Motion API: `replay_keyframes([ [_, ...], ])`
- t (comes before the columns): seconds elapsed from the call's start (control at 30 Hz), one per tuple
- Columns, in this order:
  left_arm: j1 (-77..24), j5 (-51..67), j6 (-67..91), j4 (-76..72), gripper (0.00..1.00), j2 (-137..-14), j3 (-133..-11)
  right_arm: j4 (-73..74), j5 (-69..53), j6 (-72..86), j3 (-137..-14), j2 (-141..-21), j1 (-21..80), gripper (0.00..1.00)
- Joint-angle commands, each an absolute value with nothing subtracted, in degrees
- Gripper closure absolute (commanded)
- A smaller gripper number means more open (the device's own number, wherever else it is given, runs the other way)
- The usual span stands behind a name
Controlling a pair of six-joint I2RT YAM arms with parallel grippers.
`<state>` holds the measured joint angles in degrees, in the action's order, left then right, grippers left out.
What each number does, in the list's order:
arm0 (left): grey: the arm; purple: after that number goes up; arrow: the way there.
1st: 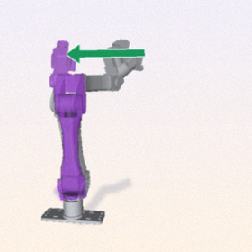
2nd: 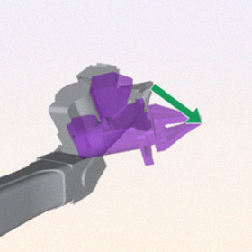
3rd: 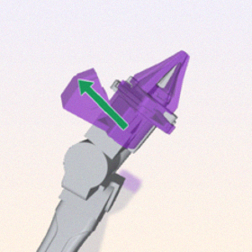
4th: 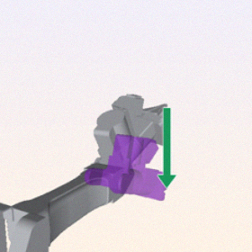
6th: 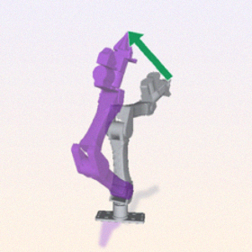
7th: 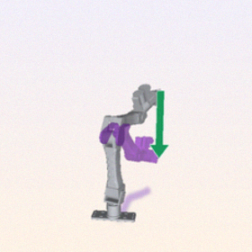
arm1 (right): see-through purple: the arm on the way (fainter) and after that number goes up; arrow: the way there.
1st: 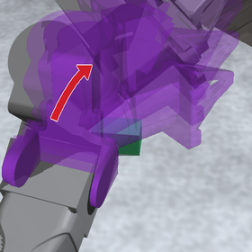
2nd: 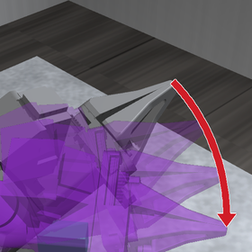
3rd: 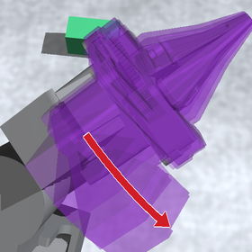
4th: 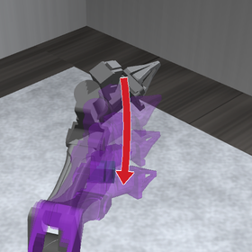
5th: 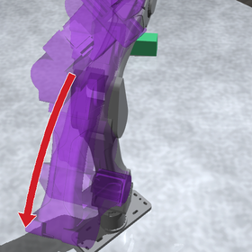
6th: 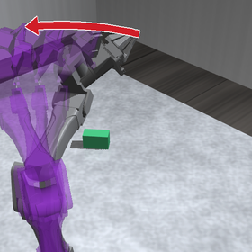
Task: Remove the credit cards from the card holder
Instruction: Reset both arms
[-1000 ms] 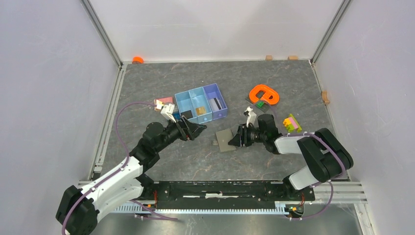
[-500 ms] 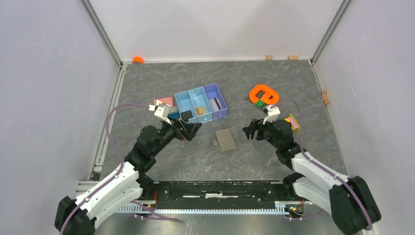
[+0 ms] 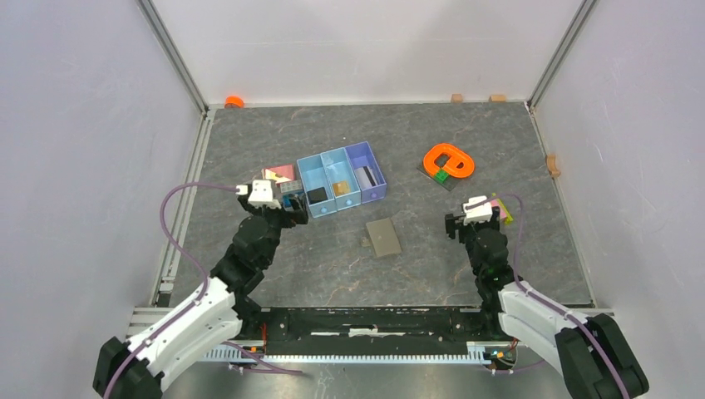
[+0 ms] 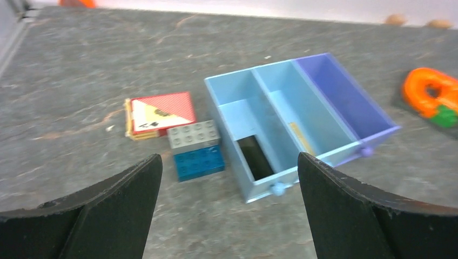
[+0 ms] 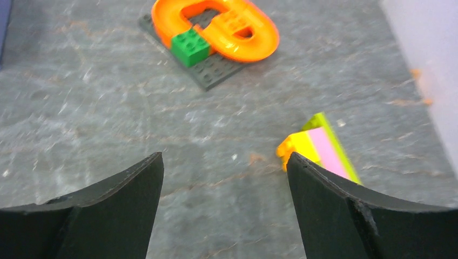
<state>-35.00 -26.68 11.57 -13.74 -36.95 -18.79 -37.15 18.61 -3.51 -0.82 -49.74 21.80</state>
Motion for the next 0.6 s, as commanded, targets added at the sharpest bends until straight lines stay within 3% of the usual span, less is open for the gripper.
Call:
replay_keyframes([
  [0.0, -33.2, -36.1, 2.4, -18.9, 0.0, -44.2, -18.5, -50.1, 22.2, -11.0, 2.2, -50.7, 18.5, 0.12],
  [0.17, -29.0, -37.4, 0.1, -25.6, 0.0, -54.9, -18.5, -57.6, 22.6, -10.1, 3.4, -58.6, 14.1, 0.12],
  [0.33, -23.8, -33.2, -3.4, -44.8, 0.0, -63.6, -12.6, -69.8, 21.5, -11.7, 4.8, -67.9, 12.1, 0.11],
  [0.43, -18.4, -29.8, -0.6, -53.3, 0.01, -70.3, -11.7, -73.0, 21.8, -13.9, 4.6, -70.2, 11.6, 0.04],
  [0.57, -16.0, -28.9, 2.6, -48.6, 0.02, -71.5, -14.4, -84.7, 20.7, -11.5, 7.8, -76.2, 8.7, 0.02],
])
